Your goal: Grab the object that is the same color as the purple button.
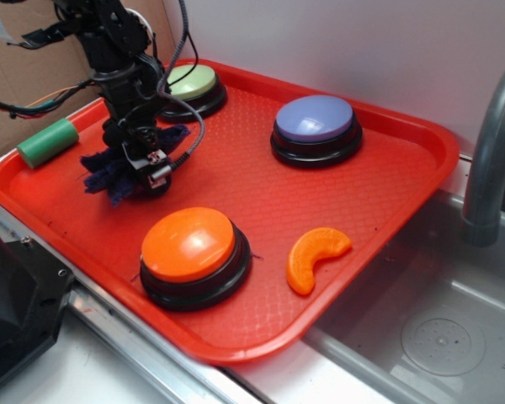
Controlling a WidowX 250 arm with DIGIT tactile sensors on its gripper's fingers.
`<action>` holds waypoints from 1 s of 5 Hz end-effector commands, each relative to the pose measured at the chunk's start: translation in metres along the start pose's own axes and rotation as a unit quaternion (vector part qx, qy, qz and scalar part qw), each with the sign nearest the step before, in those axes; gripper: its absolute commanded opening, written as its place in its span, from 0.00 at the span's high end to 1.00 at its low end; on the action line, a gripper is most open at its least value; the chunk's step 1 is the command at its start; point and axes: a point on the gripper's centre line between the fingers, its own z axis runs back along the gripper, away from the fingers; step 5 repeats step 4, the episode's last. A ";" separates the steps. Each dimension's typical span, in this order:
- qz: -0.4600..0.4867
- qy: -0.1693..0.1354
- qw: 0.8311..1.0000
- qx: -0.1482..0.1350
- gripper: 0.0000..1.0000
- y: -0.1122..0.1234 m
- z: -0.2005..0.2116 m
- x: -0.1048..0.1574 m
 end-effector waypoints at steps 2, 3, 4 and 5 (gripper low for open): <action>0.049 -0.008 0.999 0.007 1.00 -0.014 0.109 -0.019; 0.067 -0.073 0.994 -0.036 1.00 -0.017 0.158 -0.019; 0.059 -0.115 0.991 -0.025 1.00 -0.023 0.195 -0.008; 0.059 -0.115 0.991 -0.025 1.00 -0.023 0.195 -0.008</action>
